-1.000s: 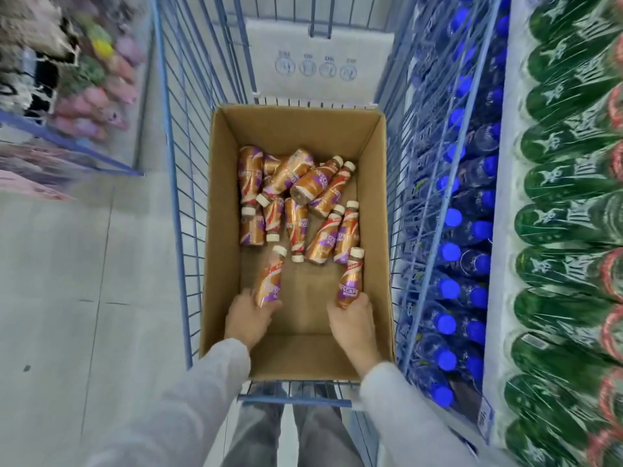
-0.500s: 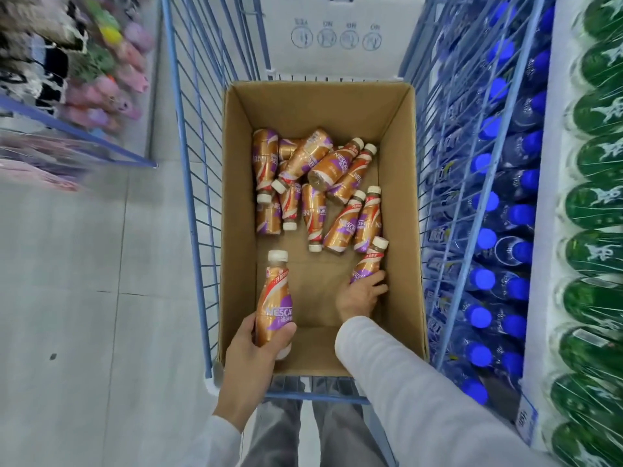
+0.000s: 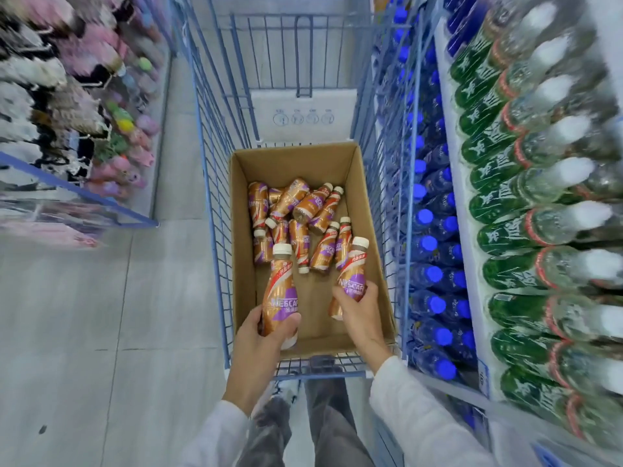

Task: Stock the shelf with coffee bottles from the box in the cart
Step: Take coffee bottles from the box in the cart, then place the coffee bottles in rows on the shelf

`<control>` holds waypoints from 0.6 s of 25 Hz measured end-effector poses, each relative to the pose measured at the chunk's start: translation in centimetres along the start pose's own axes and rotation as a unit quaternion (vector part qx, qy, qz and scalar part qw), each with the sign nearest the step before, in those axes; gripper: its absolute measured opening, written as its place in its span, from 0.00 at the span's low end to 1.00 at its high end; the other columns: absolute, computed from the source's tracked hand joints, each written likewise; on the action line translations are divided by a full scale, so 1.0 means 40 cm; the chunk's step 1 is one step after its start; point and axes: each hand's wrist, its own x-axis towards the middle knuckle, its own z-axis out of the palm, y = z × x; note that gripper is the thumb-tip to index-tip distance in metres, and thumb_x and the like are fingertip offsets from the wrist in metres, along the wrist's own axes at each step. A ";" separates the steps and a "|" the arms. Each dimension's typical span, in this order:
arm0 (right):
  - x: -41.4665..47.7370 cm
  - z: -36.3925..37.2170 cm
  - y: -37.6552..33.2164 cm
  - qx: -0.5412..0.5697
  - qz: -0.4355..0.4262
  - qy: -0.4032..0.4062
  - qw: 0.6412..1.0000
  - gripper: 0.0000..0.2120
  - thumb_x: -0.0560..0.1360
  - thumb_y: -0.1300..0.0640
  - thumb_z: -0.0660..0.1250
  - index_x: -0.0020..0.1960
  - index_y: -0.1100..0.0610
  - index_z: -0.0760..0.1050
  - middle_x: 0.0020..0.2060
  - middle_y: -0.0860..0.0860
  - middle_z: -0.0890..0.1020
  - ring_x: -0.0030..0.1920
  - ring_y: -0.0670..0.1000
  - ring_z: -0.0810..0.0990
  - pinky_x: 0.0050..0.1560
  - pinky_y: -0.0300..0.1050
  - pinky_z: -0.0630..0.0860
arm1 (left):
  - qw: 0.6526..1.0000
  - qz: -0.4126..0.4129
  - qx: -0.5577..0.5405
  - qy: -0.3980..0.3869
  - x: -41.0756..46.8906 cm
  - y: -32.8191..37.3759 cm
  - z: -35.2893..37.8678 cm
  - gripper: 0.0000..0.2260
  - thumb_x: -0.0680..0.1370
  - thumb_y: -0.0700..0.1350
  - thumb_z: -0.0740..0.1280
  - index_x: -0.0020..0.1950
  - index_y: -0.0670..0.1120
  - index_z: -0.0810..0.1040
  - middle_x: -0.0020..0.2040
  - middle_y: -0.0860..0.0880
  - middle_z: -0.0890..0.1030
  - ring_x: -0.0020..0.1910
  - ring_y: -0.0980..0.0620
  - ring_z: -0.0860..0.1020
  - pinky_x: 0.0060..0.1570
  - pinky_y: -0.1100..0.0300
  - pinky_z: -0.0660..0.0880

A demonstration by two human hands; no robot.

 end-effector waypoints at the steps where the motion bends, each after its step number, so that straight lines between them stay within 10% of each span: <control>1: -0.063 -0.018 -0.033 0.022 -0.025 -0.003 0.999 0.25 0.74 0.52 0.75 0.65 0.47 0.65 0.55 0.48 0.79 0.50 0.46 0.80 0.32 0.30 0.75 | 1.000 0.026 -0.001 -0.010 -0.030 0.024 -0.011 0.28 0.65 0.66 0.75 0.61 0.57 0.76 0.51 0.59 0.82 0.49 0.56 0.82 0.38 0.67 0.81; 5: -0.314 -0.110 -0.089 0.083 -0.102 0.012 0.991 0.25 0.73 0.51 0.74 0.65 0.47 0.67 0.52 0.45 0.82 0.48 0.44 0.83 0.40 0.35 0.77 | 0.991 0.116 0.008 -0.066 -0.156 0.088 -0.043 0.24 0.67 0.62 0.79 0.59 0.54 0.81 0.49 0.56 0.86 0.48 0.54 0.85 0.49 0.50 0.84; 10: -0.603 -0.260 -0.034 0.156 -0.181 0.090 0.967 0.23 0.72 0.49 0.75 0.63 0.45 0.69 0.47 0.43 0.84 0.42 0.39 0.84 0.42 0.36 0.80 | 0.955 0.246 0.036 -0.163 -0.370 0.143 -0.033 0.14 0.68 0.57 0.81 0.51 0.57 0.84 0.44 0.60 0.87 0.41 0.60 0.85 0.36 0.70 0.77; 15: -0.866 -0.442 0.065 0.226 -0.230 0.192 0.927 0.28 0.61 0.38 0.73 0.59 0.38 0.70 0.45 0.33 0.83 0.44 0.37 0.84 0.38 0.31 0.78 | 0.890 0.327 0.076 -0.310 -0.619 0.149 0.057 0.12 0.69 0.53 0.81 0.49 0.54 0.86 0.43 0.50 0.88 0.41 0.53 0.85 0.39 0.64 0.80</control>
